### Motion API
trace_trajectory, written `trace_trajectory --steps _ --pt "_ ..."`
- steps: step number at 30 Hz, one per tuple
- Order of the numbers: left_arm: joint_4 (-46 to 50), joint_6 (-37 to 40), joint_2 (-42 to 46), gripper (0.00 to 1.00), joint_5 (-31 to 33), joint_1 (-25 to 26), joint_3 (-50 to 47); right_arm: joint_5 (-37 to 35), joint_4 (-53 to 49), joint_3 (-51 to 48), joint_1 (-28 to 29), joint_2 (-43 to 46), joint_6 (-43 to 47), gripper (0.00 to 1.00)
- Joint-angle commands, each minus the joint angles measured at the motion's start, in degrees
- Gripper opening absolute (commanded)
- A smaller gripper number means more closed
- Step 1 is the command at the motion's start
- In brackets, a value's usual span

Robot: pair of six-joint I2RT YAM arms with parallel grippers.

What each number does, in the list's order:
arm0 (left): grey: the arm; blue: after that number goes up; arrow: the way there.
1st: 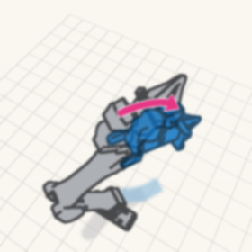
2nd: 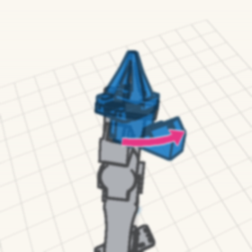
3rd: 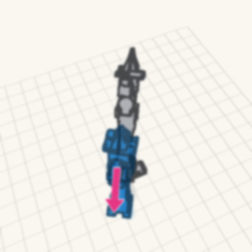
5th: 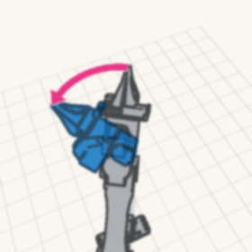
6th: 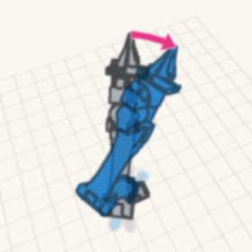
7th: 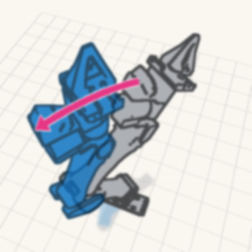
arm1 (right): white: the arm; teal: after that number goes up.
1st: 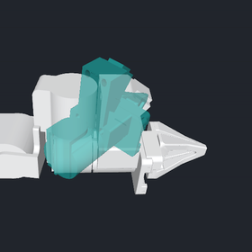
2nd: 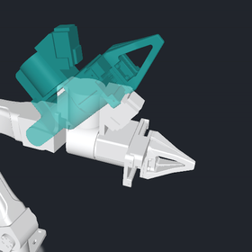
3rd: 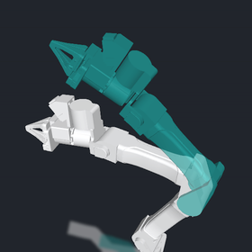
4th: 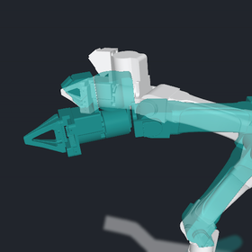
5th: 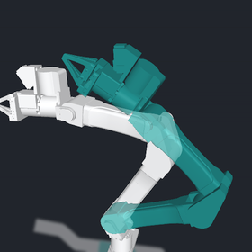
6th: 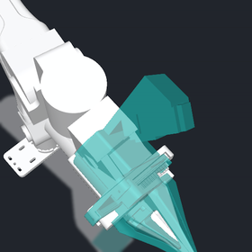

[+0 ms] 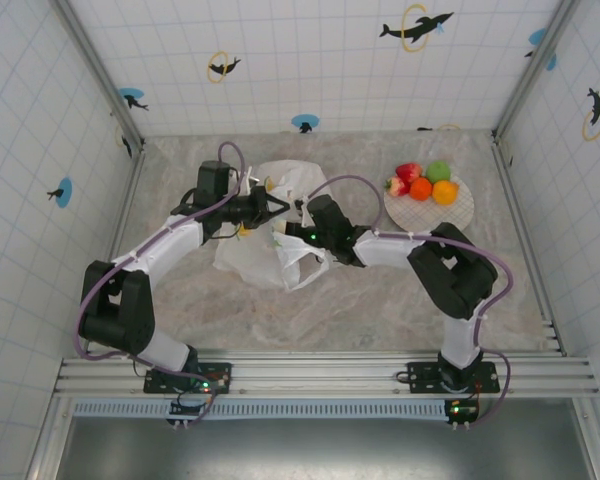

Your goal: Place the fruits into the plastic bag

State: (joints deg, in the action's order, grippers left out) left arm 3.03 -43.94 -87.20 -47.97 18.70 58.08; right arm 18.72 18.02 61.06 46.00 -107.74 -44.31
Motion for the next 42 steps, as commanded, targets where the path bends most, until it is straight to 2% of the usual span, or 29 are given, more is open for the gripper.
trace_trajectory --steps 1,6,10,15,23,26,34,39,42 --pt "0.70 1.04 0.86 0.00 0.09 -0.36 1.43 -1.87 -4.39 -1.82 -0.68 5.51 4.95 0.78" --pt "1.31 2.16 0.75 0.00 0.96 -1.94 0.67 -6.80 -15.30 -3.90 -0.68 11.47 14.93 0.78" --pt "2.20 3.54 0.28 0.00 1.75 -2.48 0.54 -9.16 -19.71 -6.76 -1.30 17.12 20.38 0.79" --pt "2.68 4.17 -0.55 0.00 1.94 -2.83 0.33 -8.64 -20.71 -10.48 -2.83 24.85 25.64 0.79" --pt "2.80 4.63 -1.09 0.00 2.19 -3.04 0.06 -3.12 -21.19 -12.85 -8.26 36.63 29.00 0.78" --pt "2.62 4.61 -1.12 0.00 2.12 -3.07 -0.14 -4.98 -22.66 -12.70 -11.80 40.63 29.63 0.78" --pt "1.99 4.19 -1.06 0.00 1.67 -3.03 -0.52 -24.17 -29.13 -10.08 -28.49 41.15 29.45 0.84" --pt "1.55 3.69 -1.04 0.00 1.50 -3.08 -0.48 -26.22 -26.10 -10.01 -38.80 36.86 27.73 0.87" --pt "1.37 3.38 -1.03 0.00 1.47 -3.05 -0.47 -28.43 -24.71 -8.59 -43.12 32.55 25.62 0.88"
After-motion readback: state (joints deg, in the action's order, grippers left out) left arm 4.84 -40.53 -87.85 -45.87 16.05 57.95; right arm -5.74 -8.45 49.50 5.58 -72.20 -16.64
